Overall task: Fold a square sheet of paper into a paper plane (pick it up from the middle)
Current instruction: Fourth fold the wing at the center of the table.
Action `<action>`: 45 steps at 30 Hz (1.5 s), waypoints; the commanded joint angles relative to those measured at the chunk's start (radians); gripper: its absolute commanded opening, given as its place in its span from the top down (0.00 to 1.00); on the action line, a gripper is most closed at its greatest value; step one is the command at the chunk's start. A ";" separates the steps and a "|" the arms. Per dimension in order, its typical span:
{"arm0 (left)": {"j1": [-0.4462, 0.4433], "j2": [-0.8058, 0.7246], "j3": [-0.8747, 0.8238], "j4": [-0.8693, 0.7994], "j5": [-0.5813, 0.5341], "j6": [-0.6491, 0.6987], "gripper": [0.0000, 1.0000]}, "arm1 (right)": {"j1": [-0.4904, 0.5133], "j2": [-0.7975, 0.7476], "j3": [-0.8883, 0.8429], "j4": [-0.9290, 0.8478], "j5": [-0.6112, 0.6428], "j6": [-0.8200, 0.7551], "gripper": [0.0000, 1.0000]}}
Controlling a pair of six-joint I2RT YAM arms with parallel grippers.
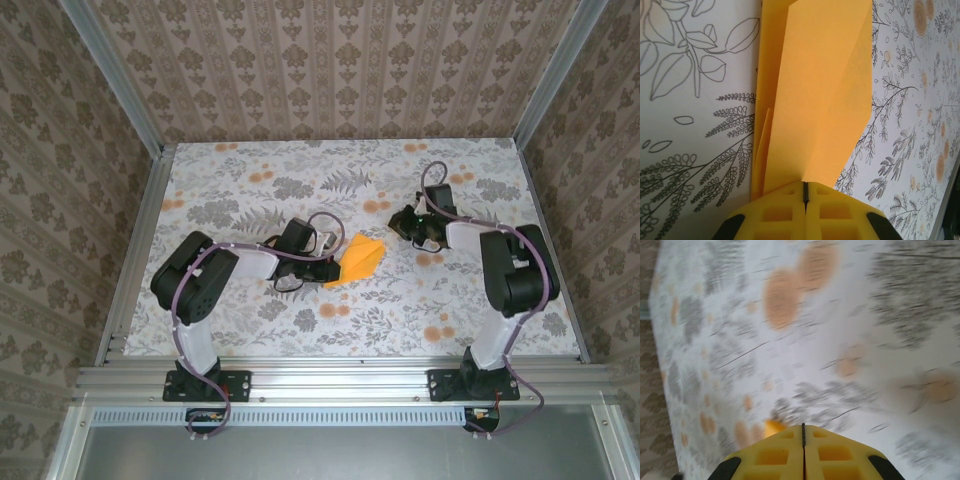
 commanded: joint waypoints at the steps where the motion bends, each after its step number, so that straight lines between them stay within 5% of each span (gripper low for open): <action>1: 0.001 0.048 -0.020 -0.153 -0.034 0.006 1.00 | 0.082 -0.084 -0.036 -0.085 0.016 -0.051 0.91; 10: -0.001 0.053 -0.003 -0.150 -0.032 -0.003 1.00 | 0.262 -0.031 -0.095 -0.021 -0.022 0.037 0.91; 29: -0.003 0.045 0.006 -0.117 -0.013 -0.026 1.00 | 0.311 0.095 -0.066 0.025 -0.121 0.076 0.92; 45: 0.011 -0.025 -0.064 -0.151 -0.021 -0.008 1.00 | 0.284 0.189 -0.006 -0.219 0.080 0.061 0.95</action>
